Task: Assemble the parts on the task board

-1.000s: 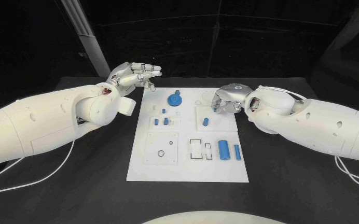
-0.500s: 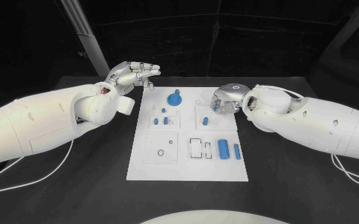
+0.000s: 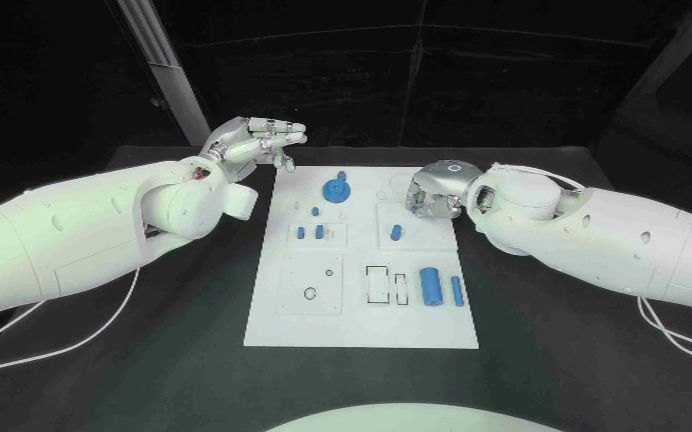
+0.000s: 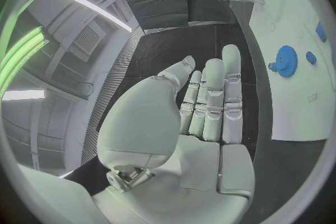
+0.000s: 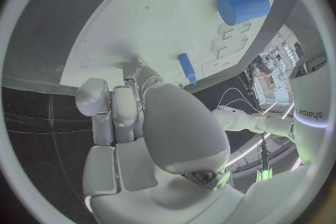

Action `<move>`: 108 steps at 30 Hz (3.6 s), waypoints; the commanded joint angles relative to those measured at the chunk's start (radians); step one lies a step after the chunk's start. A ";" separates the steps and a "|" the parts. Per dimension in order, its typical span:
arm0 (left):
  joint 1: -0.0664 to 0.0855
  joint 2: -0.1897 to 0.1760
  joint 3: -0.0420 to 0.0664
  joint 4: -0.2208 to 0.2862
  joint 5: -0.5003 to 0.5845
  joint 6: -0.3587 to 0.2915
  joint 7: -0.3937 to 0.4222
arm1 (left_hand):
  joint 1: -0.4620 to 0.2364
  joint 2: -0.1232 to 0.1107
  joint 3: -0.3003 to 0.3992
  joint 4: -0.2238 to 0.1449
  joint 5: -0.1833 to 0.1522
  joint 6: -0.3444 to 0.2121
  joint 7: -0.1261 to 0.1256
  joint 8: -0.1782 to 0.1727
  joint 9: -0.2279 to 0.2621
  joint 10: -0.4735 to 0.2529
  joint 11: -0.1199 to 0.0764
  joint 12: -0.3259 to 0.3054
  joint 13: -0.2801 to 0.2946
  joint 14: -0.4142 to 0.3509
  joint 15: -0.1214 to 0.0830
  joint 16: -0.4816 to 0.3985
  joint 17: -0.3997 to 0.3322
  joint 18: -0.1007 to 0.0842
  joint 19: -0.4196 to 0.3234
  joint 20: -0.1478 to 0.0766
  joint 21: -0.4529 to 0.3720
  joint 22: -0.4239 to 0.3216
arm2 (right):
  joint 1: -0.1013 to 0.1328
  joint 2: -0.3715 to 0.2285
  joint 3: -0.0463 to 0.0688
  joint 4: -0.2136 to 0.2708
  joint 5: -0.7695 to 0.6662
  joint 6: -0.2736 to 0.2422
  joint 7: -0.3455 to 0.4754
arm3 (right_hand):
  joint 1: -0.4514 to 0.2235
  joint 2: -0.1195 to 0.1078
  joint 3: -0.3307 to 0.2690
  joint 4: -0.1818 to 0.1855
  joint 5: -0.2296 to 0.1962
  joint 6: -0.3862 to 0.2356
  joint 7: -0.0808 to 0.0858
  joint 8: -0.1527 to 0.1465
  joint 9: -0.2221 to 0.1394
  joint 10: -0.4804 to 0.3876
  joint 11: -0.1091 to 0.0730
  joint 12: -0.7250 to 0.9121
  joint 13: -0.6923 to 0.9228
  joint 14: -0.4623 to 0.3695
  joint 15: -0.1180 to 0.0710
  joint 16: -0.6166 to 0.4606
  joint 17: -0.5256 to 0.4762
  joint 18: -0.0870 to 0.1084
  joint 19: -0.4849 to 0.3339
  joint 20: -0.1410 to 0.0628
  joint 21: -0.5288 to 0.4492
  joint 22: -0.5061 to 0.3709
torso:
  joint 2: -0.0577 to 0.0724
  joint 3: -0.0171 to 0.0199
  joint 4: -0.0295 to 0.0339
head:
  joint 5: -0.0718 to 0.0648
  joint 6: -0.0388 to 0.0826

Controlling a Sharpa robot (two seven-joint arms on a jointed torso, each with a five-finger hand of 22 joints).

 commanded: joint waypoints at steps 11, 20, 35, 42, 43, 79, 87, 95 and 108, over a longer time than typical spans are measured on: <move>0.002 -0.005 0.001 -0.008 0.006 0.006 0.011 | 0.008 0.001 0.008 0.001 0.000 0.008 -0.002 0.005 0.001 0.007 0.000 0.007 -0.002 -0.008 -0.001 -0.005 -0.002 0.014 -0.004 0.000 -0.006 -0.002 | -0.001 -0.058 -0.001 0.082 0.031 -0.148 -0.015 | -0.113 -0.091 0.221 -0.007 0.007 0.009 0.004 -0.002 0.001 0.016 -0.002 -0.021 0.003 0.024 -0.003 0.019 -0.007 -0.022 0.013 0.000 0.020 0.023 | -0.002 -0.0016 0.0002 | -0.006 0.006; 0.002 -0.005 0.001 -0.010 0.006 0.006 0.010 | 0.008 0.001 0.008 0.001 0.000 0.008 -0.002 0.005 0.001 0.007 0.000 0.007 -0.002 -0.008 -0.001 -0.005 -0.002 0.014 -0.004 0.000 -0.006 -0.002 | 0.001 -0.098 0.001 0.148 0.062 -0.182 -0.014 | -0.136 -0.112 0.267 -0.010 0.008 0.010 0.005 -0.002 0.002 0.018 -0.002 -0.022 0.004 0.023 -0.003 0.023 -0.010 -0.023 0.013 0.000 0.021 0.025 | -0.002 -0.0003 0.0006 | -0.002 0.007; 0.002 0.011 0.001 -0.016 0.006 0.009 0.008 | 0.009 0.001 0.010 -0.001 0.000 0.007 -0.002 0.006 0.000 0.006 0.001 0.008 -0.002 -0.009 -0.001 -0.005 -0.004 0.014 -0.004 0.000 -0.007 -0.002 | -0.001 -0.004 0.002 0.275 0.107 -0.187 0.028 | -0.146 -0.124 0.299 -0.017 0.018 0.010 0.007 -0.002 0.002 0.017 0.000 -0.023 0.004 0.023 -0.002 0.026 -0.011 -0.023 0.014 0.000 0.023 0.028 | 0.001 -0.0020 0.0043 | 0.035 -0.014; 0.002 0.019 0.001 -0.017 0.006 0.008 0.007 | 0.009 0.001 0.010 -0.001 0.000 0.007 -0.002 0.006 0.000 0.006 0.001 0.008 -0.002 -0.009 -0.001 -0.005 -0.004 0.014 -0.004 0.000 -0.007 -0.002 | -0.044 0.067 0.001 0.264 0.102 -0.166 0.048 | -0.150 -0.127 0.307 -0.019 0.024 0.008 0.009 -0.003 0.002 0.016 0.001 -0.023 0.004 0.022 -0.001 0.026 -0.012 -0.022 0.012 0.001 0.022 0.024 | 0.000 -0.0023 0.0016 | 0.056 -0.022; 0.002 0.019 0.001 -0.017 0.006 0.008 0.007 | 0.009 0.001 0.010 -0.001 0.000 0.007 -0.002 0.006 0.000 0.006 0.001 0.008 -0.002 -0.009 -0.001 -0.005 -0.004 0.014 -0.004 0.000 -0.007 -0.002 | -0.049 0.074 0.001 0.259 0.100 -0.164 0.050 | -0.150 -0.127 0.307 -0.019 0.024 0.008 0.009 -0.003 0.002 0.016 0.001 -0.023 0.004 0.022 -0.001 0.026 -0.012 -0.022 0.012 0.001 0.022 0.024 | 0.001 -0.0024 0.0009 | 0.059 -0.022; 0.002 0.029 0.001 -0.018 0.006 0.014 0.000 | 0.008 0.000 0.011 -0.001 0.000 0.006 -0.001 0.005 0.000 0.004 0.001 0.009 -0.003 -0.010 -0.001 -0.006 -0.006 0.013 -0.004 -0.001 -0.008 -0.003 | -0.120 0.171 -0.004 0.158 0.012 -0.062 0.047 | -0.159 -0.134 0.314 -0.021 0.027 0.003 0.011 -0.004 0.001 0.011 0.003 -0.025 0.004 0.022 0.001 0.026 -0.017 -0.022 0.009 0.002 0.020 0.020 | 0.000 -0.0016 0.0005 | 0.089 -0.045; 0.002 0.027 0.001 -0.017 0.006 0.015 -0.001 | 0.008 0.000 0.011 -0.001 0.000 0.006 -0.001 0.005 0.000 0.004 0.001 0.009 -0.003 -0.010 -0.001 -0.006 -0.006 0.013 -0.004 -0.001 -0.008 -0.003 | -0.122 0.175 -0.004 0.153 -0.007 -0.052 0.042 | -0.159 -0.134 0.314 -0.021 0.027 0.003 0.011 -0.004 0.001 0.011 0.003 -0.025 0.004 0.022 0.001 0.026 -0.017 -0.022 0.009 0.002 0.020 0.020 | 0.000 -0.0011 0.0000 | 0.092 -0.046; 0.002 0.027 0.001 -0.018 0.006 0.014 -0.001 | 0.008 0.000 0.011 -0.001 0.000 0.006 -0.001 0.005 0.000 0.004 0.001 0.009 -0.003 -0.010 -0.001 -0.006 -0.006 0.013 -0.004 -0.001 -0.008 -0.003 | -0.123 0.181 -0.005 0.152 -0.015 -0.040 0.041 | -0.162 -0.135 0.316 -0.021 0.027 0.003 0.011 -0.003 0.001 0.011 0.003 -0.025 0.004 0.021 0.001 0.026 -0.017 -0.022 0.009 0.002 0.020 0.021 | 0.000 -0.0013 -0.0003 | 0.093 -0.048; 0.002 0.027 0.001 -0.024 0.006 0.015 -0.006 | 0.006 0.000 0.012 -0.001 -0.001 0.005 0.000 0.006 -0.001 0.003 0.002 0.010 -0.004 -0.011 0.000 -0.006 -0.007 0.013 -0.005 0.000 -0.009 -0.004 | -0.125 0.179 -0.024 0.153 -0.028 -0.055 0.043 | -0.229 -0.184 0.300 -0.007 0.027 -0.070 0.033 -0.008 -0.006 -0.068 0.026 -0.034 -0.002 0.014 0.021 0.017 -0.042 -0.018 -0.007 0.017 0.006 -0.003 | 0.000 -0.0012 -0.0006 | 0.093 -0.048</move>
